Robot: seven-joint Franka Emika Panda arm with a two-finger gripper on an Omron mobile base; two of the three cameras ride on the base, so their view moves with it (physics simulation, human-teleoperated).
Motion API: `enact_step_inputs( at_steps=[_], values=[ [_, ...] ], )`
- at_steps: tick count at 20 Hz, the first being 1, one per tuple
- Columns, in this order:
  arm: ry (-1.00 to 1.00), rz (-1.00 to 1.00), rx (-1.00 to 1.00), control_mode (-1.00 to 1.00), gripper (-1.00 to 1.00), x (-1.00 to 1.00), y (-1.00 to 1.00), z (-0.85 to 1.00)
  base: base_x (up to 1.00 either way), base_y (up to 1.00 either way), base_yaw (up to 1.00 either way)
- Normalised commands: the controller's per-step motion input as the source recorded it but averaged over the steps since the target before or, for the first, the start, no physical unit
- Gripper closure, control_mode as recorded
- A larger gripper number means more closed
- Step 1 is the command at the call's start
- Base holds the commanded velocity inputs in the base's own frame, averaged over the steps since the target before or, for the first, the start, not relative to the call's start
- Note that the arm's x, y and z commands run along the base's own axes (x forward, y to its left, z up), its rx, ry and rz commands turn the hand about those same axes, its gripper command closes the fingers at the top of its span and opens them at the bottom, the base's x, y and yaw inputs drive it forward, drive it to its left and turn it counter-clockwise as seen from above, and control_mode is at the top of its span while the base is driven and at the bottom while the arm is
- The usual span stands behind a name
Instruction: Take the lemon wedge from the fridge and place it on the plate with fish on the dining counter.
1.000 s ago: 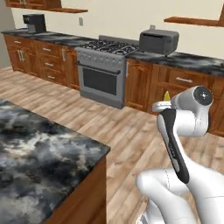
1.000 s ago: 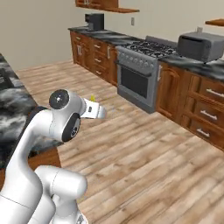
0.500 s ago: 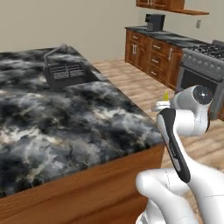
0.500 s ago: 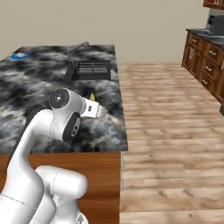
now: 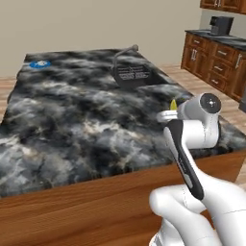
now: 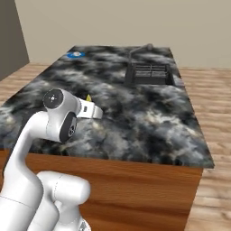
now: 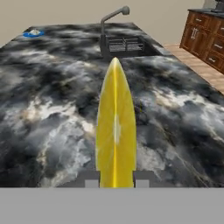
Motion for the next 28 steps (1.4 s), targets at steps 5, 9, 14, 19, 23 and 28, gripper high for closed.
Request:
enact_step_inputs(
  at_steps=[5, 9, 14, 19, 23, 28],
  values=[
    [0.0, 0.0, 0.0, 1.0, 1.0, 0.0, 0.0, 0.0, -0.09, 1.0, 0.0],
    [0.0, 0.0, 0.0, 1.0, 1.0, 0.0, 0.0, 0.0, -0.01, 1.0, 0.0],
    [0.0, 0.0, 0.0, 1.0, 1.0, 0.0, 0.0, 0.0, 0.0, 1.0, 0.0],
    [0.0, 0.0, 0.0, 1.0, 1.0, 0.0, 0.0, 0.0, 0.0, 1.0, 0.0],
    [0.0, 0.0, 0.0, 1.0, 1.0, 0.0, 0.0, 0.0, 0.0, 1.0, 0.0],
    [0.0, 0.0, 0.0, 1.0, 1.0, 0.0, 0.0, 0.0, 0.12, 1.0, 0.0]
  ],
)
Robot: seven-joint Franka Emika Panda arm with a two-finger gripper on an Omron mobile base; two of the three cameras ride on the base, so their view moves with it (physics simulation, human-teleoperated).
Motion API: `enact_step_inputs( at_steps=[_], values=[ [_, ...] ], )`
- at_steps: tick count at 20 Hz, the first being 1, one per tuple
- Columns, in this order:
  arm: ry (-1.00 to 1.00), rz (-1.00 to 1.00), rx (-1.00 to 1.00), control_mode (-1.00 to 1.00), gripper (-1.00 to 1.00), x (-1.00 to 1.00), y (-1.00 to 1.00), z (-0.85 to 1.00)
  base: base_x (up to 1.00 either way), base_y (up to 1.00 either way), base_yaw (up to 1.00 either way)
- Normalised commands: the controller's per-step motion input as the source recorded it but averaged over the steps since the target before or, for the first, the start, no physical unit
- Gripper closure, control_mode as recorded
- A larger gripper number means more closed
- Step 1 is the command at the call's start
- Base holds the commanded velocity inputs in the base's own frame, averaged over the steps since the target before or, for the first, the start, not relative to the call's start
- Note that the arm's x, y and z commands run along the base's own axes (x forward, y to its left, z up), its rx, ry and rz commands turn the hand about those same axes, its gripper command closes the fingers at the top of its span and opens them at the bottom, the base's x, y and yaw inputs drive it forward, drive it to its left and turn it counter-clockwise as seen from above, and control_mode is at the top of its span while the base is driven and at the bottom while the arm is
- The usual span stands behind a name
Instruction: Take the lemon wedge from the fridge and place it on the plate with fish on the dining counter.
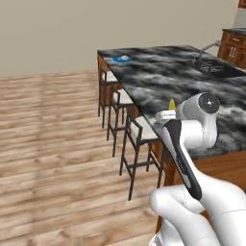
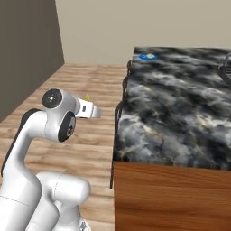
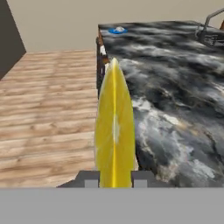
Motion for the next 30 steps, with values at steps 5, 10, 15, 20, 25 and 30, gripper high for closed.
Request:
enact_step_inputs(
  at_steps=[5, 10, 15, 20, 25, 30],
  values=[
    [0.0, 0.0, 0.0, 1.0, 1.0, 0.0, 0.0, 0.0, 0.96, 1.0, -0.22],
    [0.0, 0.0, 0.0, 1.0, 1.0, 0.0, 0.0, 0.0, 1.0, 1.0, -0.45],
    [0.0, 0.0, 0.0, 1.0, 1.0, 0.0, 0.0, 0.0, 1.0, 1.0, -0.52],
    [0.0, 0.0, 0.0, 1.0, 1.0, 0.0, 0.0, 0.0, 1.0, 1.0, -0.51],
    [0.0, 0.0, 0.0, 1.0, 1.0, 0.0, 0.0, 0.0, 1.0, 1.0, -0.44],
    [0.0, 0.0, 0.0, 1.0, 1.0, 0.0, 0.0, 0.0, 0.59, 1.0, -0.31]
  ],
)
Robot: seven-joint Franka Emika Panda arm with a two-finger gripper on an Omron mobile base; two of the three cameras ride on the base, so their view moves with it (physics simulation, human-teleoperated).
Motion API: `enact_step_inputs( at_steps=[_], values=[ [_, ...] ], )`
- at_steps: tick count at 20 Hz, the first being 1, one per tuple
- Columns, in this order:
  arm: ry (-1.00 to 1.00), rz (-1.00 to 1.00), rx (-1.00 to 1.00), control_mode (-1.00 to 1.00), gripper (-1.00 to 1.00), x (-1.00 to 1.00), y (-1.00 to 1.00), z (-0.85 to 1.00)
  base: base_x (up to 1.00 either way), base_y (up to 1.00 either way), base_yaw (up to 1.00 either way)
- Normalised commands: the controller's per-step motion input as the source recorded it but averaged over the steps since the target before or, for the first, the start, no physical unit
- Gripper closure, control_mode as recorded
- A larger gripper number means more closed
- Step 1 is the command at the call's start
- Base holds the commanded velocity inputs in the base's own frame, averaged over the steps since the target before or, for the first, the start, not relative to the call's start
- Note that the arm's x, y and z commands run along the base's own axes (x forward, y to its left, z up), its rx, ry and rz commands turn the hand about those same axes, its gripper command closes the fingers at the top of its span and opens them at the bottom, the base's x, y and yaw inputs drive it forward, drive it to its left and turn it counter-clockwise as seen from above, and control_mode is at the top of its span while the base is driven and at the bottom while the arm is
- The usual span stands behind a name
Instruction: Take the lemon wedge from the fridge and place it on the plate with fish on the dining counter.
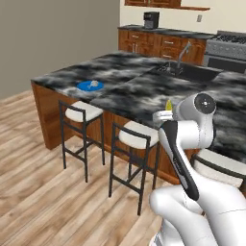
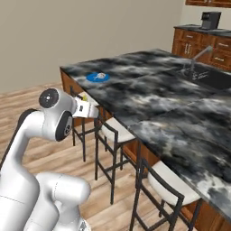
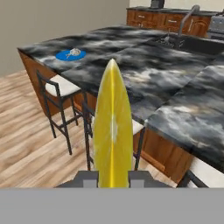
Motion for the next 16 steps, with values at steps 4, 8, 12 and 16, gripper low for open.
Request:
enact_step_inputs(
  at_steps=[4, 8, 12, 16],
  values=[
    [0.0, 0.0, 0.0, 1.0, 1.0, 0.0, 0.0, 0.0, 0.34, 1.0, -0.22],
    [0.0, 0.0, 0.0, 1.0, 1.0, 0.0, 0.0, 0.0, 0.21, 1.0, -0.18],
    [0.0, 0.0, 0.0, 1.0, 1.0, 0.0, 0.0, 0.0, 0.28, 1.0, -0.22],
    [0.0, 0.0, 0.0, 1.0, 1.0, 0.0, 0.0, 0.0, 0.57, 1.0, -0.35]
  ],
)
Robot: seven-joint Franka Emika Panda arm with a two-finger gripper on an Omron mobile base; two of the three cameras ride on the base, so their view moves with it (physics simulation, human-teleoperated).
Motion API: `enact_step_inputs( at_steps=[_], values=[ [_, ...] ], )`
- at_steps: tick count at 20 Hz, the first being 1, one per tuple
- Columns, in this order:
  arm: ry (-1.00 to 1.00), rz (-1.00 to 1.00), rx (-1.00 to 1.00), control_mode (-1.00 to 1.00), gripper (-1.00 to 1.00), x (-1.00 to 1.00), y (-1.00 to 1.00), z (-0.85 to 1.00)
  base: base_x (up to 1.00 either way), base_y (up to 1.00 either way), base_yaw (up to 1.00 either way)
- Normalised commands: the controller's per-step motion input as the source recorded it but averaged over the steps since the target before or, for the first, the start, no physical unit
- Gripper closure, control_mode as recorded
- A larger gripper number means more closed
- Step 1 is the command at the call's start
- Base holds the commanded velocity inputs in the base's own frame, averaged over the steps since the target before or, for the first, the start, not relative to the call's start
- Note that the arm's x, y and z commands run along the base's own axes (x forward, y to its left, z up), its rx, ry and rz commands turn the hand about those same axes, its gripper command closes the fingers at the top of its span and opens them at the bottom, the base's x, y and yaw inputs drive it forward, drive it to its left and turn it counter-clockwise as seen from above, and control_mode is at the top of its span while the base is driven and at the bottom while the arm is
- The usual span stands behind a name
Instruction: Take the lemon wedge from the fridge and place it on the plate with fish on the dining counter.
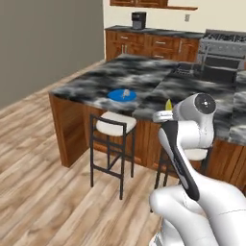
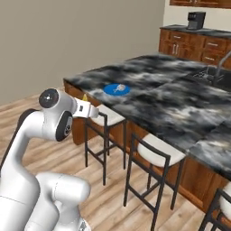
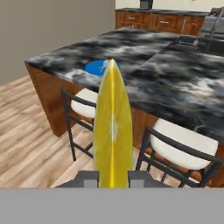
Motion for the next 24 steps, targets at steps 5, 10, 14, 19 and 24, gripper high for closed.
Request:
enact_step_inputs(
  at_steps=[5, 10, 14, 19, 24],
  values=[
    [0.0, 0.0, 0.0, 1.0, 1.0, 0.0, 0.0, 0.0, 0.7, 1.0, -0.45],
    [0.0, 0.0, 0.0, 1.0, 1.0, 0.0, 0.0, 0.0, 0.68, 1.0, -0.41],
    [0.0, 0.0, 0.0, 1.0, 1.0, 0.0, 0.0, 0.0, 0.87, 1.0, -0.42],
    [0.0, 0.0, 0.0, 1.0, 1.0, 0.0, 0.0, 0.0, 0.91, 0.81, -0.32],
    [0.0, 0.0, 0.0, 1.0, 1.0, 0.0, 0.0, 0.0, 0.99, 0.61, -0.23]
  ],
)
